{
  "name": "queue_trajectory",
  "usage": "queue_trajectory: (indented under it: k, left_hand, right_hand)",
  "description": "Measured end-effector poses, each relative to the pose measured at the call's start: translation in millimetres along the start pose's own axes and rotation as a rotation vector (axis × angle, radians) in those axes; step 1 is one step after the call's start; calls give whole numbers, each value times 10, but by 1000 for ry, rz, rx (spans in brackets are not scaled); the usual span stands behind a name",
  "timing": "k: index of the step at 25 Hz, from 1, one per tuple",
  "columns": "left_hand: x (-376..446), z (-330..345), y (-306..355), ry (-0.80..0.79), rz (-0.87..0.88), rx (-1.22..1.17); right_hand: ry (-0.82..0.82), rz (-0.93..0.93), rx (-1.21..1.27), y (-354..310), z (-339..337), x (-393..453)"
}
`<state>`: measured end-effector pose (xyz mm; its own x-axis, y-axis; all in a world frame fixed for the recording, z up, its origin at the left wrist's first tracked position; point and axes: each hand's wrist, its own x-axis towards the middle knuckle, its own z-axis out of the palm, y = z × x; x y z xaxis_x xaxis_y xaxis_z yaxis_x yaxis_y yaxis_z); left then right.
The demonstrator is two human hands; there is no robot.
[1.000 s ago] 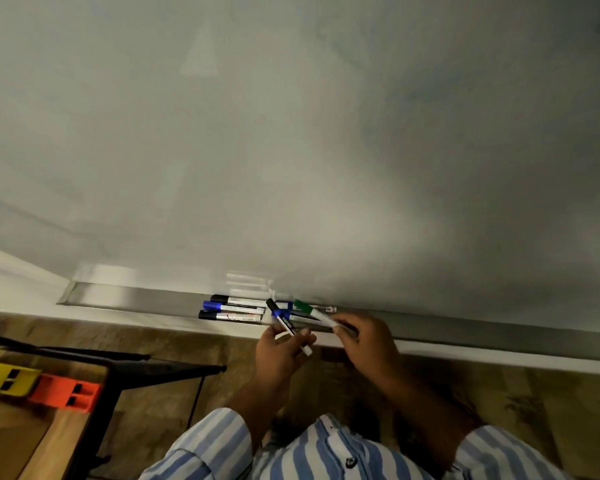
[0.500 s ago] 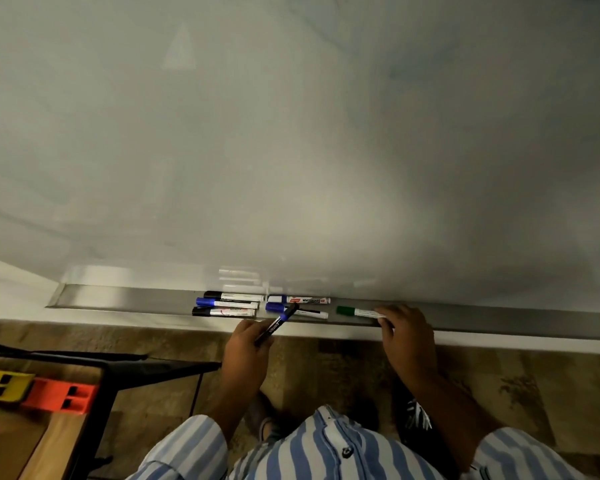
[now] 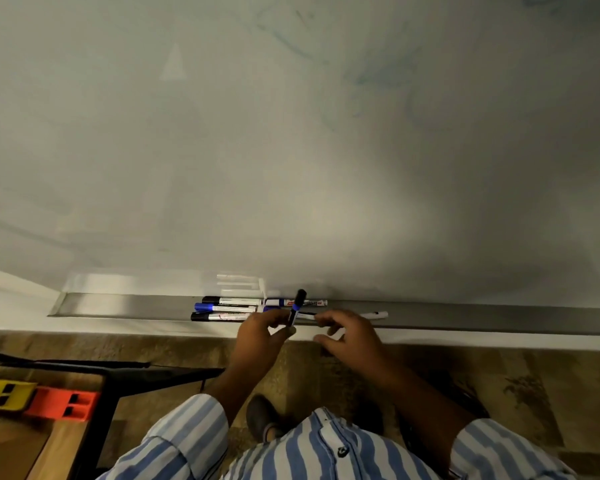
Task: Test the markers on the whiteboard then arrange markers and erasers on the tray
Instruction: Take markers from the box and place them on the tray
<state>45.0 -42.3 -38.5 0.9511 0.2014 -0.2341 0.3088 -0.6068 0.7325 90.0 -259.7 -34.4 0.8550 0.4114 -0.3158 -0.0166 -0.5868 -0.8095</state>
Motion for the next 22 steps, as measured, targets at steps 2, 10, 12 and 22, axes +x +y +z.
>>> queue_trajectory:
  k: [2,10,12,22]
  left_hand:
    - [-68,135,152,-25,-187,-391]
    - [-142,299,188,99,-563,-933]
    - [-126,203,38,182,-605,-958]
    - [-83,73,-217,24,-194,-2]
  right_hand:
    - [-17,11,58,-72,99,-17]
    - [184,-70,-303,203,-50,-13]
    - [214,-98,-400,243,-39,35]
    - [262,-206,-591,126,278,277]
